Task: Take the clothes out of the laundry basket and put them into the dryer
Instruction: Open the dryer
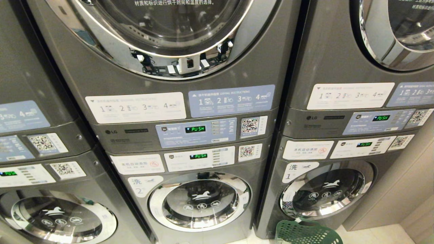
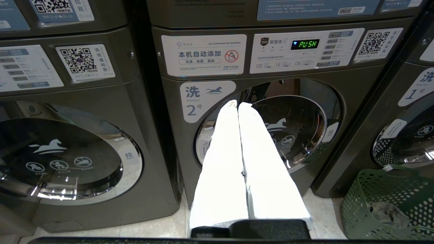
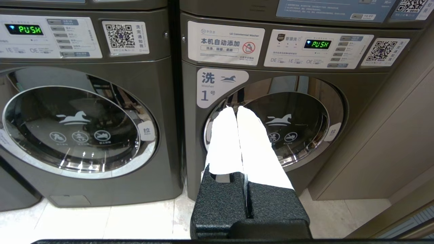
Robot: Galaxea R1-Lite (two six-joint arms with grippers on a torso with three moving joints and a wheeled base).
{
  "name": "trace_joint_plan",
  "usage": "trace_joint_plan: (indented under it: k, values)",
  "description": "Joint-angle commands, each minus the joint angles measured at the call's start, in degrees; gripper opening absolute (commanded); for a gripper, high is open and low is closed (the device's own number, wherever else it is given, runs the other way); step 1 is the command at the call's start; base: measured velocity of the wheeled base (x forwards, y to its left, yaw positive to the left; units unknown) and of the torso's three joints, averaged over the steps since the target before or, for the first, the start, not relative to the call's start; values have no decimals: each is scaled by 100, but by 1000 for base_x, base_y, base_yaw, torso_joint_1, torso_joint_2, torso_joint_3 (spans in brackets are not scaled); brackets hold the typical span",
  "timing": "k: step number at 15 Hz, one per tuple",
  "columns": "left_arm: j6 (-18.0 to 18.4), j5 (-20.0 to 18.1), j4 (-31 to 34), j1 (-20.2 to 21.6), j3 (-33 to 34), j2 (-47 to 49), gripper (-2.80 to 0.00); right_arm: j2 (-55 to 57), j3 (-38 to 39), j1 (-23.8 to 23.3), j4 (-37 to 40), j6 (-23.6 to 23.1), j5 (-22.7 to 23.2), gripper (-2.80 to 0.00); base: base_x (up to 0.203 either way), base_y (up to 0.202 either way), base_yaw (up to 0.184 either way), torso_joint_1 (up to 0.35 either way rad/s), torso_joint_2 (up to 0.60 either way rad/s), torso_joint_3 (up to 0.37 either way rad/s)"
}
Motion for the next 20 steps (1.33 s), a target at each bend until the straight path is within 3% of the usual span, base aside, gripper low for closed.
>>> trace_joint_plan:
  k: [1, 5, 14, 20]
  values:
    - [0, 1, -3, 0, 0, 4, -280, -2, 0, 0, 2, -45, 7, -280, 0, 0, 0, 0, 0, 0]
    - [0, 1, -3, 0, 0, 6, -280, -2, 0, 0, 2, -42, 6, -280, 48, 0, -1, -3, -1, 2]
    - [-8, 1, -3, 0, 0, -2, -280, -2, 0, 0, 2, 2, -11, -280, 194, 0, -1, 7, 3, 0]
    - [-9, 1, -3, 0, 0, -2, -280, -2, 0, 0, 2, -6, 0, -280, 15, 0, 1, 0, 1, 0]
